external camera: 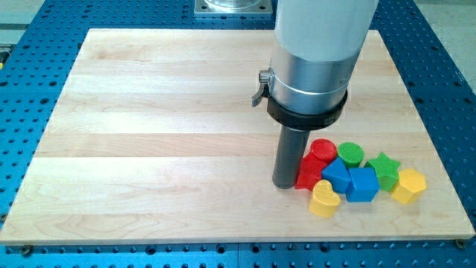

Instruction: Place your hand at the right center of the board

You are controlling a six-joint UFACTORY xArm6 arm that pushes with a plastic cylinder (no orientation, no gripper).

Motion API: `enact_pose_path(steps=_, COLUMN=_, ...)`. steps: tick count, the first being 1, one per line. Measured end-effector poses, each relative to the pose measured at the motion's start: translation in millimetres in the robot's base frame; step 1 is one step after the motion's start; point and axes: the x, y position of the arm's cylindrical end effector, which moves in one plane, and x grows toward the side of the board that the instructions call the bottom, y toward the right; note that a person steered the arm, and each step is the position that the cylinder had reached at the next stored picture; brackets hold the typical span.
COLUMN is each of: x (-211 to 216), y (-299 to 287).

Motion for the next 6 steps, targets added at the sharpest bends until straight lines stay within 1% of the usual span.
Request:
enact_pose_path(steps=3, x=0, y=0)
enact_pose_path(steps=4, x=-60, y=-5)
enact_pose_path(steps=5, x=-128, y=11)
enact_pose_path(steps=6, x=-142, y=84)
